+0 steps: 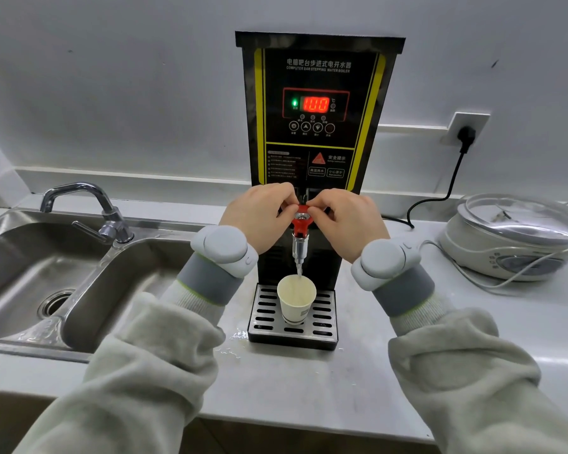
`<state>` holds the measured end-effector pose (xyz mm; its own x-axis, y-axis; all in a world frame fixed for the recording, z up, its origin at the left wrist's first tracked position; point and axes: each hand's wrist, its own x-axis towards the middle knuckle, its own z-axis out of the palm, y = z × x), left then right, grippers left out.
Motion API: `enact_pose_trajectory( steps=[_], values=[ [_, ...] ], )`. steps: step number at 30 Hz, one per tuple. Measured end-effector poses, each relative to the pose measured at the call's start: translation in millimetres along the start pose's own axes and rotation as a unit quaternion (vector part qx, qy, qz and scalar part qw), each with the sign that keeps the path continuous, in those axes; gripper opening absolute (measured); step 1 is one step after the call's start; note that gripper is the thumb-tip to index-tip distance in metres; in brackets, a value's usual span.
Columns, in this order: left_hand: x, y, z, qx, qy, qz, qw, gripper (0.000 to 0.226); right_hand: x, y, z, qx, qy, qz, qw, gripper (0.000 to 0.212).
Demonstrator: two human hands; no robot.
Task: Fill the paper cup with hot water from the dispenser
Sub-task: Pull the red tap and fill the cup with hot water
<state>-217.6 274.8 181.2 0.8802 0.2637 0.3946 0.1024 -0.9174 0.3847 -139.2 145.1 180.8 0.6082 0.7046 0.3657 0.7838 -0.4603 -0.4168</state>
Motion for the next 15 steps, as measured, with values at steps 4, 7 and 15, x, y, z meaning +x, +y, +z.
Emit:
enact_pose_trajectory(
  steps=[4, 7, 15],
  values=[
    [0.0, -0.3, 0.2, 0.002, 0.0, 0.002, 1.0, 0.014, 0.0, 0.2, 0.2, 0.002, 0.002, -0.001, 1.0, 0.019],
    [0.5, -0.2, -0.2, 0.003, -0.004, 0.004, 1.0, 0.014, 0.7, 0.4, 0.4, 0.003, 0.004, -0.001, 1.0, 0.019],
    [1.3, 0.4, -1.8, 0.004, -0.007, -0.003, 1.0, 0.013, 0.9, 0.6, 0.2, 0.007, 0.009, -0.005, 1.0, 0.018]
  ],
)
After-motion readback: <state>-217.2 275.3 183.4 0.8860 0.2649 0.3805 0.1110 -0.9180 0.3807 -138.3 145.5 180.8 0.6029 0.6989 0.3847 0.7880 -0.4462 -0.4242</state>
